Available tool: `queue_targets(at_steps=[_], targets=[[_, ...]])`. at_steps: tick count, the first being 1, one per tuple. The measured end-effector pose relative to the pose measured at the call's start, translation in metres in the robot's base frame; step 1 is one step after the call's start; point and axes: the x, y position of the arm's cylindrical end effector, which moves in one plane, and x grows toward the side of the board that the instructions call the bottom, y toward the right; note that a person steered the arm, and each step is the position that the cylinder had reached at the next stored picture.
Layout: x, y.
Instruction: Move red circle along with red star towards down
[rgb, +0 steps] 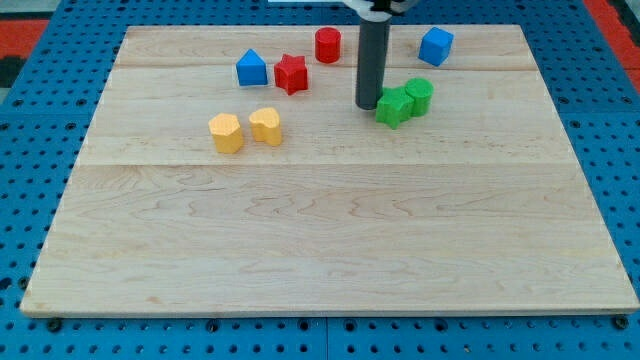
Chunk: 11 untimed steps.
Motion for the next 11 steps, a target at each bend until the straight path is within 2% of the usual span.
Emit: queue_targets(at_steps=[1, 4, 5, 6, 8, 9, 10, 11], targets=[[-0.021, -0.009], [-0.154, 0.019], [-0.145, -0.035], [-0.107, -0.068], [-0.074, -0.101], [-0.042, -0.103], [-0.043, -0.135], [-0.042, -0.191]])
